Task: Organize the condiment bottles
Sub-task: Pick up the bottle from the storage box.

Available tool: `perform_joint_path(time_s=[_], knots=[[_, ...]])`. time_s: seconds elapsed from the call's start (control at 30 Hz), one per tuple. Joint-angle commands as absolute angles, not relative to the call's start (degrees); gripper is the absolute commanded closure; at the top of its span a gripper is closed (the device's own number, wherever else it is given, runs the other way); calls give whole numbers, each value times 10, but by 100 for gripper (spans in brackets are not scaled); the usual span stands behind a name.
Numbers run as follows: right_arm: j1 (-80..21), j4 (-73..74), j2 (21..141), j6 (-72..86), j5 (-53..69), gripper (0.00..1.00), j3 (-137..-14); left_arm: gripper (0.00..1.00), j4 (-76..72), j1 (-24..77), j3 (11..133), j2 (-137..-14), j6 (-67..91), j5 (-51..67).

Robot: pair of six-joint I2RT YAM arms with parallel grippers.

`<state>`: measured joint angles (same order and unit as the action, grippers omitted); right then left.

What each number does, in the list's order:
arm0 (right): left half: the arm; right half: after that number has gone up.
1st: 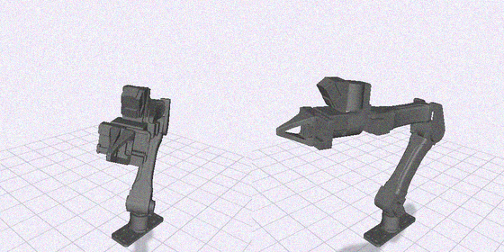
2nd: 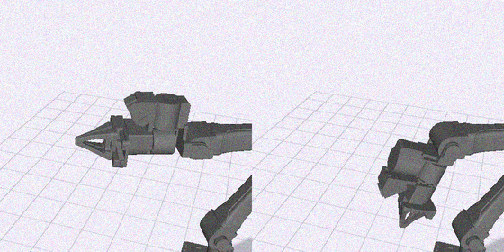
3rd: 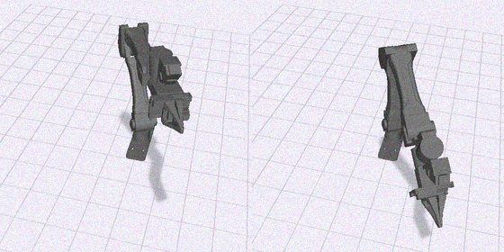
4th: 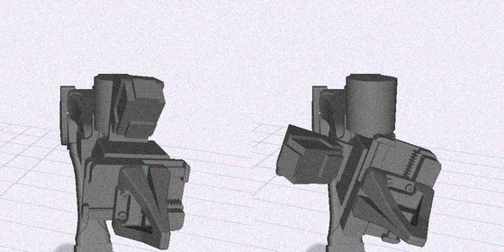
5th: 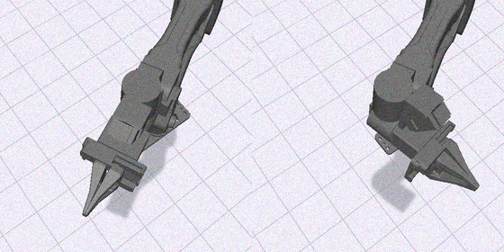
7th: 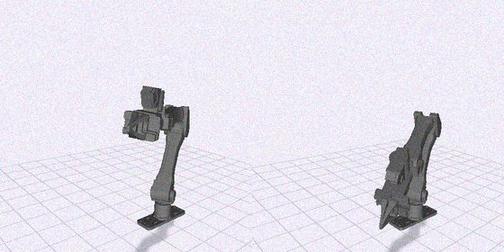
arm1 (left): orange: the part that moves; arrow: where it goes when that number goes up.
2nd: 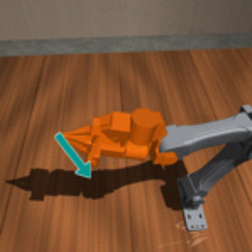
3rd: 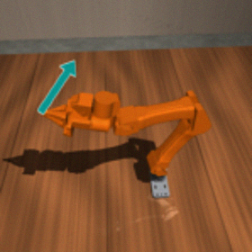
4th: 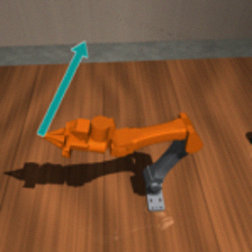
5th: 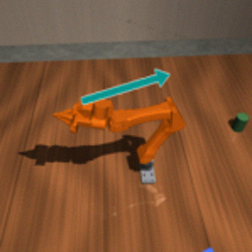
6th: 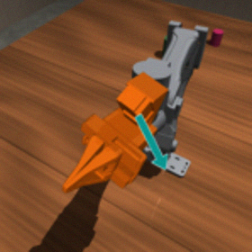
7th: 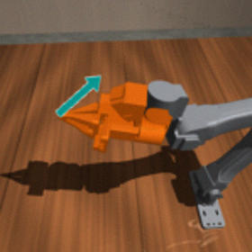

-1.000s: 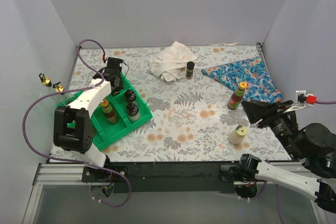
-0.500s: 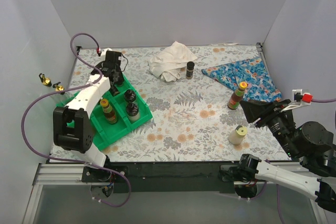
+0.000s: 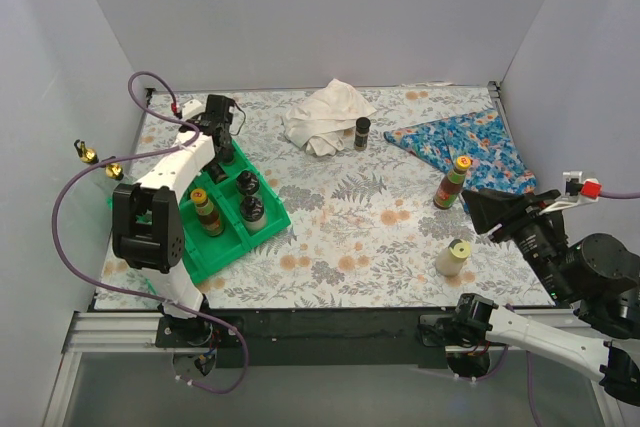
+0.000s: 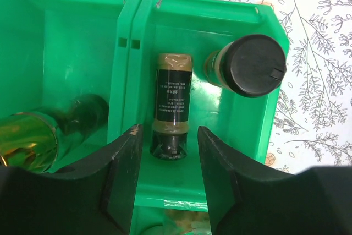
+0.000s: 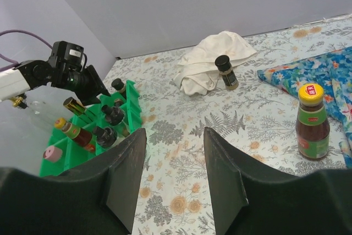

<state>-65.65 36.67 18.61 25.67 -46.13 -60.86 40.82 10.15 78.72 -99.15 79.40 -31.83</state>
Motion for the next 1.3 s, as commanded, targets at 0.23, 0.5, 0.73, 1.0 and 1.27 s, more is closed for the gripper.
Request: perform_joint_path(time_s=[0.23, 0.5, 0.73, 1.0, 1.27], knots=[[-659, 338, 173, 243, -480, 46, -620, 56, 421, 90, 785, -1019, 852, -315], [-659, 337, 174, 243, -483, 46, -618, 55, 403, 88, 768, -1045, 857, -297], [-659, 337, 174, 242, -486, 46, -617, 50, 397, 87, 765, -1075, 857, -286], [-659, 338, 172, 240, -491, 46, -613, 50, 403, 87, 763, -1097, 860, -303], [-659, 338, 173, 238, -495, 46, -613, 83, 407, 86, 761, -1091, 860, -316]])
